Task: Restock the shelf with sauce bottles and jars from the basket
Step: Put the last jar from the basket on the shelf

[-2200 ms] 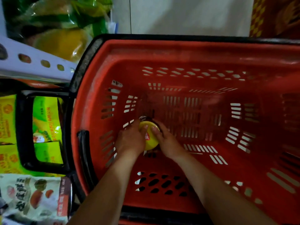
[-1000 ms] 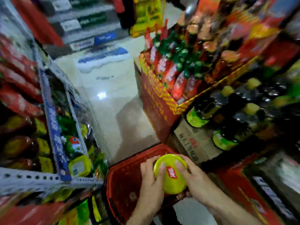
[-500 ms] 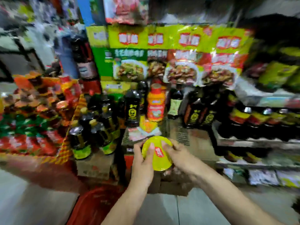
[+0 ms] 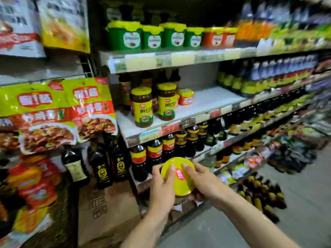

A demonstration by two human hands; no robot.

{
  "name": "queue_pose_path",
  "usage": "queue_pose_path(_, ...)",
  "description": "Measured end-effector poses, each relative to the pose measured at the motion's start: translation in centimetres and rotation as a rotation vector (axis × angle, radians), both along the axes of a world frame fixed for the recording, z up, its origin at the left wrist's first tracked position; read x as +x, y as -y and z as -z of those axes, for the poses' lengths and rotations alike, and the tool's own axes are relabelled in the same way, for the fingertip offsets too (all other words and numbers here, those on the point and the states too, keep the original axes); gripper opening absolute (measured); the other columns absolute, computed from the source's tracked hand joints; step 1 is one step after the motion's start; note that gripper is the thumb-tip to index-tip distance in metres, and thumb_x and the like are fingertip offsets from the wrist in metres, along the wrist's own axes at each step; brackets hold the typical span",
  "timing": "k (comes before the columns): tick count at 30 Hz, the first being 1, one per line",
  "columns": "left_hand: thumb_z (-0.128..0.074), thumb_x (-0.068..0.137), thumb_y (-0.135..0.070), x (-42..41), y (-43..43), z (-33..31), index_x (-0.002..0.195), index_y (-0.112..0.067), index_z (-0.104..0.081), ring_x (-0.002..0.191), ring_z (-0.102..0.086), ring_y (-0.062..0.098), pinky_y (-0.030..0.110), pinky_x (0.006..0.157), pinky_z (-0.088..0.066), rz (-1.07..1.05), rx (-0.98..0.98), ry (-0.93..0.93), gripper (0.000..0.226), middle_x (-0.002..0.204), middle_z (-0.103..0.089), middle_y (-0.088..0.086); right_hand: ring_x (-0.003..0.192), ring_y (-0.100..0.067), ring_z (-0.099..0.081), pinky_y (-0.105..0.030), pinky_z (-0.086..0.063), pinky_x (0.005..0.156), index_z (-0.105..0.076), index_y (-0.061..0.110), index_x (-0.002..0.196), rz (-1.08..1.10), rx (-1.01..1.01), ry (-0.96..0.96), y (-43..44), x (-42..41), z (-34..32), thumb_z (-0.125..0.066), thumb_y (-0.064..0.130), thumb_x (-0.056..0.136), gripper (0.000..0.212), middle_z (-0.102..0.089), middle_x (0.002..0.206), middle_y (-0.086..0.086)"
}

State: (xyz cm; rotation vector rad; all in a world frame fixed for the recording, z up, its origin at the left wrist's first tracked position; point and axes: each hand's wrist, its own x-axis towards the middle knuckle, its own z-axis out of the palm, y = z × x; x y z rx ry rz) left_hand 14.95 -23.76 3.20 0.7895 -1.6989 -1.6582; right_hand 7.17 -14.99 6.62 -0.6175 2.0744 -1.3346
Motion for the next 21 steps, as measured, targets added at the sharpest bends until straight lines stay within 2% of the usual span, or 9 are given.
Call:
queue_pose_path(3,-0.051,0.090,-0.031,-6.3,-1.7,-1.8,0.085,-0.026,-0.048,0.081,-0.059,0.016,0.034,0.071,-0.050,0.069,0.036,-0.032,0.008,0.089,-0.060,0.002,0.050,-0.003,-0.056,-0.015,-0.037,0.043,-0.052,0.028,0.101,0.014,-0.013,-0.068,-2.3,-5.6,-1.6,-0.040,0.042,0.094,0.020,-0.065,0.096,-0.007)
queue_pose_path(6,-0.053,0.089,-0.028,-12.1,-2.0,-3.6,0.085,-0.026,-0.049,0.079,-0.058,0.012,0.028,0.067,-0.047,0.090,0.015,-0.060,0.007,0.090,-0.061,0.002,0.048,-0.008,-0.056,-0.016,-0.035,0.036,-0.055,0.023,0.101,0.031,-0.073,-0.028,-3.1,-10.7,-3.3,-0.041,0.042,0.094,0.025,-0.064,0.072,0.001)
queue_pose_path(9,-0.053,0.089,-0.032,-17.3,-1.3,-4.8,0.087,-0.027,-0.049,0.094,-0.060,0.022,0.042,0.085,-0.050,0.094,0.003,-0.082,0.006,0.102,-0.060,0.007,0.047,-0.013,-0.055,-0.021,-0.037,0.037,-0.056,0.022,0.102,0.053,-0.099,-0.041,-2.5,-15.6,-4.7,-0.042,0.045,0.093,0.029,-0.062,0.073,0.001)
queue_pose_path(11,-0.051,0.089,-0.036,-20.6,-0.3,-5.8,0.091,-0.029,-0.046,0.103,-0.058,0.025,0.048,0.094,-0.047,0.091,-0.005,-0.096,0.009,0.111,-0.058,0.005,0.042,-0.013,-0.053,-0.019,-0.034,0.035,-0.056,0.022,0.102,0.066,-0.122,-0.083,-1.6,-18.7,-5.6,-0.042,0.047,0.092,0.030,-0.060,0.069,0.000)
queue_pose_path(15,-0.051,0.090,-0.036,-26.9,2.2,-8.6,0.094,-0.029,-0.047,0.102,-0.059,0.034,0.056,0.089,-0.048,0.108,-0.028,-0.160,0.009,0.110,-0.060,0.014,0.040,-0.011,-0.053,-0.016,-0.032,0.033,-0.056,0.023,0.092,0.083,-0.226,-0.108,0.9,-24.8,-7.4,-0.043,0.047,0.091,0.027,-0.061,0.056,0.006)
queue_pose_path(16,-0.050,0.090,-0.035,-28.3,2.8,-9.4,0.099,-0.027,-0.048,0.100,-0.060,0.033,0.053,0.086,-0.051,0.121,-0.018,-0.182,0.012,0.110,-0.061,0.015,0.036,-0.010,-0.051,-0.014,-0.031,0.032,-0.055,0.023,0.090,0.086,-0.260,-0.082,1.6,-26.0,-8.1,-0.044,0.046,0.091,0.026,-0.058,0.049,0.007)
queue_pose_path(18,-0.050,0.091,-0.030,-31.0,4.0,-11.0,0.107,-0.021,-0.047,0.088,-0.063,0.020,0.031,0.069,-0.057,0.123,-0.004,-0.239,0.018,0.104,-0.062,0.009,0.033,-0.010,-0.050,-0.014,-0.030,0.033,-0.053,0.024,0.088,0.082,-0.265,-0.098,2.9,-28.7,-9.5,-0.044,0.046,0.091,0.024,-0.057,0.046,0.007)
queue_pose_path(19,-0.049,0.092,-0.029,-32.2,4.6,-11.7,0.106,-0.020,-0.047,0.080,-0.062,0.012,0.020,0.058,-0.054,0.107,-0.004,-0.252,0.017,0.097,-0.061,0.005,0.033,-0.011,-0.050,-0.015,-0.031,0.035,-0.053,0.024,0.088,0.076,-0.260,-0.112,3.7,-30.1,-10.1,-0.044,0.047,0.091,0.025,-0.057,0.048,0.006)
queue_pose_path(21,-0.049,0.092,-0.028,-34.1,5.8,-12.9,0.104,-0.018,-0.047,0.072,-0.058,0.007,0.015,0.049,-0.049,0.086,0.023,-0.248,0.015,0.090,-0.059,0.001,0.035,-0.012,-0.049,-0.017,-0.032,0.038,-0.053,0.023,0.087,0.057,-0.247,-0.148,5.0,-32.4,-11.1,-0.043,0.048,0.090,0.027,-0.056,0.051,0.002)
